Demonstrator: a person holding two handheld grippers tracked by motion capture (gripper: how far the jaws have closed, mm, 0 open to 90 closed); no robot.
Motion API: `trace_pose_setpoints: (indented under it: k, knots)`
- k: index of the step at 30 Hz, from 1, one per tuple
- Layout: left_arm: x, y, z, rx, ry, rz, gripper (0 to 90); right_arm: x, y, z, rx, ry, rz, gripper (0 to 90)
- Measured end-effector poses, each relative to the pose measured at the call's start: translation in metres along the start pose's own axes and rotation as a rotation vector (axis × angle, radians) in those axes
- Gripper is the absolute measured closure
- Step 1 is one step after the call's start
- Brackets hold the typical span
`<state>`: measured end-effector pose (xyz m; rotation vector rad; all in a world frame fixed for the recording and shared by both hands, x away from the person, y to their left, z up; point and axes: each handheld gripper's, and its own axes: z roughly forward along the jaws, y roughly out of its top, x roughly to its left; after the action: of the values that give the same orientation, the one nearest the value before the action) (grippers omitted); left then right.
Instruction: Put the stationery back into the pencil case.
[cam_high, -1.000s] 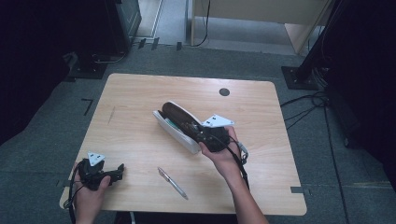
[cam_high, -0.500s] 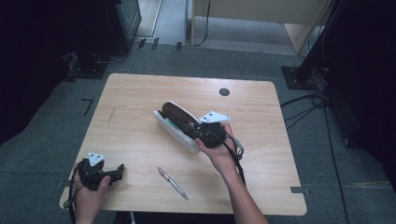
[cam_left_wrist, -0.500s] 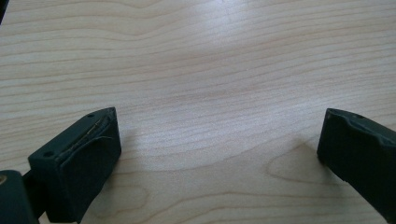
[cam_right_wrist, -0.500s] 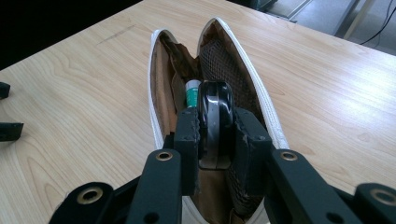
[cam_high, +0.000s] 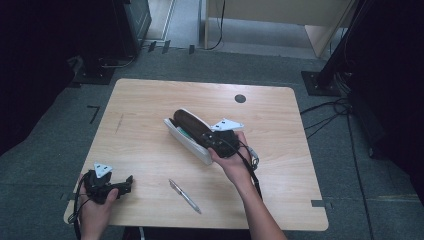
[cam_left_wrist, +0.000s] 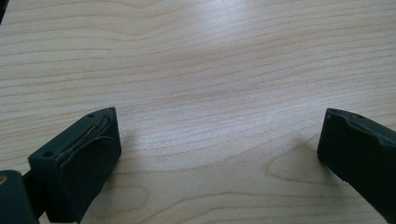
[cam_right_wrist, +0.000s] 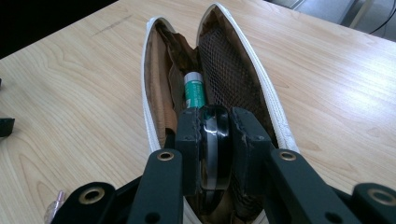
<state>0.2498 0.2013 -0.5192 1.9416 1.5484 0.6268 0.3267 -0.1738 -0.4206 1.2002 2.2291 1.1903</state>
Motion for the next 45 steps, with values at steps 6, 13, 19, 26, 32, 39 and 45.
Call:
trace_pose_setpoints:
  k: [6, 13, 19, 26, 32, 39, 45]
  knots:
    - [0.000, 0.000, 0.000, 0.002, -0.001, 0.000, 0.0, -0.002, -0.002, 0.007, 0.005, 0.005, 0.008, 72.4]
    - [0.000, 0.000, 0.000, 0.004, -0.002, 0.003, 0.0, 0.000, -0.002, 0.007, 0.003, 0.006, 0.005, 75.4]
    - [0.000, 0.000, 0.000, 0.003, -0.001, 0.003, 0.0, 0.003, -0.003, 0.000, -0.018, 0.010, 0.006, 75.1]
    - [0.000, 0.000, 0.000, 0.002, -0.001, 0.001, 0.0, 0.013, -0.009, -0.019, -0.068, 0.031, 0.003, 73.8]
    - [0.000, 0.000, 0.000, 0.002, -0.002, 0.000, 0.0, 0.024, -0.027, -0.037, -0.090, 0.051, 0.010, 73.7]
    - [0.000, 0.000, 0.000, 0.003, -0.002, 0.002, 0.0, 0.037, -0.052, -0.049, -0.089, 0.076, 0.005, 73.5]
    - [0.000, 0.000, 0.000, 0.003, -0.002, 0.002, 0.0, 0.046, -0.073, -0.051, -0.078, 0.112, 0.012, 73.1]
